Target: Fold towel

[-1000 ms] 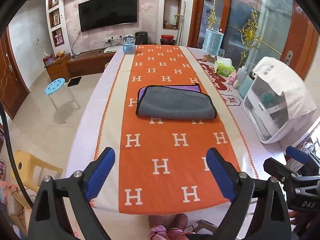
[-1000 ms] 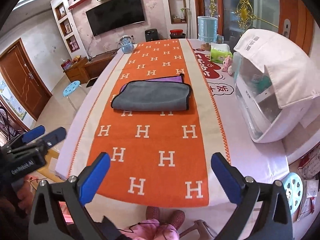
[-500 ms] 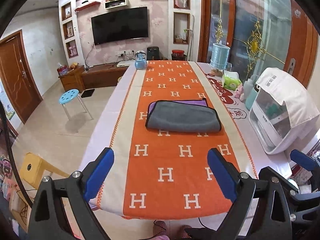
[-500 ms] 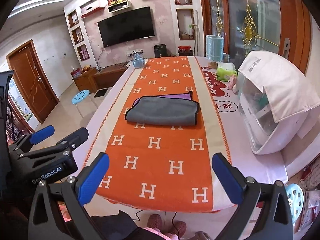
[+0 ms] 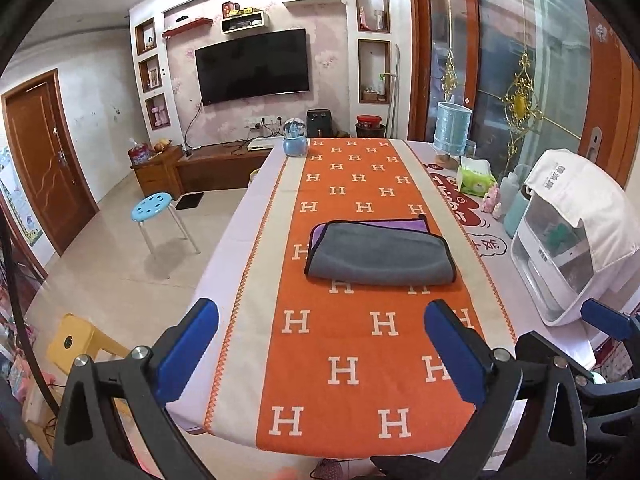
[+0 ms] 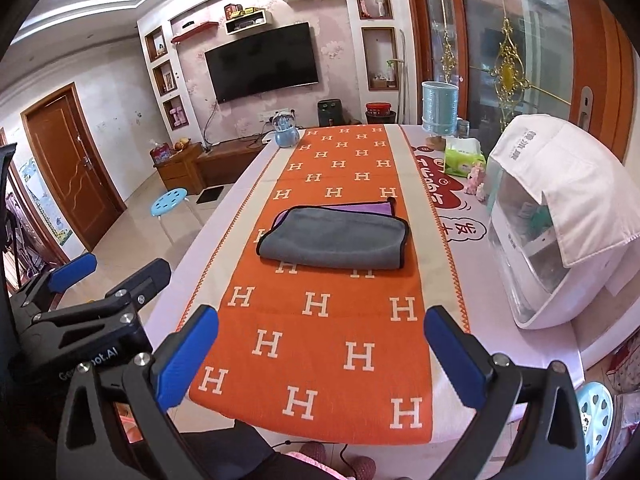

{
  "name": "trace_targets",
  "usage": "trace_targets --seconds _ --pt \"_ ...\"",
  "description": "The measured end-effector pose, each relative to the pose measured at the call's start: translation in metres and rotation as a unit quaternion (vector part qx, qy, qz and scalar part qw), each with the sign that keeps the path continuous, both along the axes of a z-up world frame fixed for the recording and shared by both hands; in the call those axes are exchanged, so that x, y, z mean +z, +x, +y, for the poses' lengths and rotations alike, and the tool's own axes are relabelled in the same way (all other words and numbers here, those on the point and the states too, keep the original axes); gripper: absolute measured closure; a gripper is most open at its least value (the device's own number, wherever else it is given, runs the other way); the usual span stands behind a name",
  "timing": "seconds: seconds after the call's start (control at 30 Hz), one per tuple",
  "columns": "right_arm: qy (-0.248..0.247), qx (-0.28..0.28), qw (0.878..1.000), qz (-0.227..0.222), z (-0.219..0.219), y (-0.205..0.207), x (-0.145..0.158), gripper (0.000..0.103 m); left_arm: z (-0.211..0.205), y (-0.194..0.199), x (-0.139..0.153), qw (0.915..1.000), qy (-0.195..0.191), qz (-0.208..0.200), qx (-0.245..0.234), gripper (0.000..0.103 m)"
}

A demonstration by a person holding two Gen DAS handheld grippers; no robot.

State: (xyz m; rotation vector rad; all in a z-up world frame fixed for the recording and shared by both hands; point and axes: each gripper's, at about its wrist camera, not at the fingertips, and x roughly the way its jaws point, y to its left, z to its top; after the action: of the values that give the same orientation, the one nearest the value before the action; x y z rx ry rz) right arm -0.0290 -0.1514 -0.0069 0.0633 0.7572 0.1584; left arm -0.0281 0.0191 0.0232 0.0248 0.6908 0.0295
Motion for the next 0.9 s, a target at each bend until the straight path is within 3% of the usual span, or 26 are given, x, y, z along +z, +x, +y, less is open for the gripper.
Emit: trace_targets --seconds 0.9 --pt "0.003 -0.007 1.000 0.029 -0.006 0.011 -0.011 0.000 -0.004 0.010 -0.007 0.9999 -0.006 0.009 -0.002 0.001"
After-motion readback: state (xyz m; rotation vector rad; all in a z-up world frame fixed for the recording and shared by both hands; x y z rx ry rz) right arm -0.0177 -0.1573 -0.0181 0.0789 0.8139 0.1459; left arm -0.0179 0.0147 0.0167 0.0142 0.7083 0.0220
